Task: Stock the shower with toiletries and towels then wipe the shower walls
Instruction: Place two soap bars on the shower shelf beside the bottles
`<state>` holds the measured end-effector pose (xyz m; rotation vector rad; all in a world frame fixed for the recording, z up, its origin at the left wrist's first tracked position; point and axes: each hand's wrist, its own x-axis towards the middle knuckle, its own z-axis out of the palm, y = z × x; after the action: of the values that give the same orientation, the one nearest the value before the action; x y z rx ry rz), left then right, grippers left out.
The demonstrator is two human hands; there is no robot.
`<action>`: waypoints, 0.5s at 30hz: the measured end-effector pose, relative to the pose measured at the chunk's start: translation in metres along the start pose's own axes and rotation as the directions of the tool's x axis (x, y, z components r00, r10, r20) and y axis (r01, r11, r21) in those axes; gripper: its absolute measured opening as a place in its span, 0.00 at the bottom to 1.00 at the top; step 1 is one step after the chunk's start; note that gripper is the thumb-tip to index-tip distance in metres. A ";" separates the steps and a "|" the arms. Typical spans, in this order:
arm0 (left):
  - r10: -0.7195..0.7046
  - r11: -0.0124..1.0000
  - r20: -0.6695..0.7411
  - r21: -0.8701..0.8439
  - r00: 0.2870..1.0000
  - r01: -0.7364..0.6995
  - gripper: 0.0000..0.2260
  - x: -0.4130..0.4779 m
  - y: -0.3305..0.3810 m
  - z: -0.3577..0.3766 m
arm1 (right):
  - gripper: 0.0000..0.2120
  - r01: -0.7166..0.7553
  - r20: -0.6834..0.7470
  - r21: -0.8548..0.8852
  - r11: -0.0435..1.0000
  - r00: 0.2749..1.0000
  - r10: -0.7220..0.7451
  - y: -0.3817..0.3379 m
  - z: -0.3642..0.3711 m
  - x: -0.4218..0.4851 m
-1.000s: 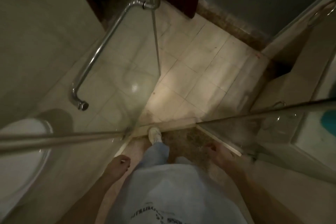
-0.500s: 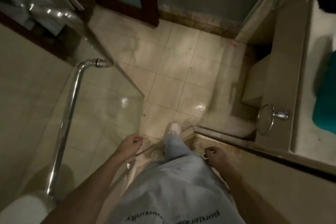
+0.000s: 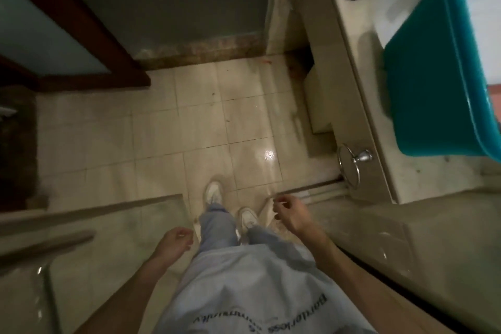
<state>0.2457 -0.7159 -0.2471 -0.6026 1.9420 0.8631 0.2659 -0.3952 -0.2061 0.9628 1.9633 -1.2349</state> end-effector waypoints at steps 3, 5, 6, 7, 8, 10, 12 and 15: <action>0.041 0.992 0.046 0.120 0.998 -0.046 0.07 0.040 0.045 -0.020 | 0.05 -0.076 -0.094 0.106 0.991 0.992 0.086 0.006 -0.014 0.008; 0.103 0.975 0.100 0.186 0.990 -0.120 0.06 0.062 0.082 -0.034 | 0.07 -0.129 -0.165 0.153 0.980 0.974 0.154 0.012 -0.013 0.012; 0.125 0.963 0.124 0.223 0.984 -0.150 0.06 0.073 0.099 -0.041 | 0.07 -0.160 -0.177 0.178 0.971 0.965 0.192 0.017 -0.010 0.012; 0.140 0.951 0.139 0.256 0.980 -0.172 0.06 0.083 0.114 -0.047 | 0.08 -0.192 -0.175 0.189 0.963 0.958 0.225 0.027 -0.005 0.015; 0.159 0.937 0.161 0.285 0.974 -0.200 0.05 0.090 0.130 -0.053 | 0.07 -0.226 -0.157 0.181 0.957 0.954 0.255 0.036 0.001 0.016; 0.189 0.915 0.203 0.319 0.961 -0.247 0.05 0.097 0.166 -0.061 | 0.02 -0.266 -0.135 0.165 0.950 0.948 0.289 0.061 0.014 0.021; 0.222 0.883 0.256 0.356 0.941 -0.305 0.05 0.108 0.201 -0.069 | 0.06 -0.316 -0.146 0.188 0.930 0.927 0.345 0.079 0.026 0.032; 0.227 0.813 0.302 0.465 0.926 -0.351 0.06 0.119 0.246 -0.080 | 0.06 -0.369 -0.154 0.247 0.896 0.898 0.413 0.087 0.033 0.043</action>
<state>-0.0255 -0.6287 -0.2419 0.1191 1.9574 0.5235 0.3188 -0.3887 -0.2936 1.5645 1.6840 -1.1581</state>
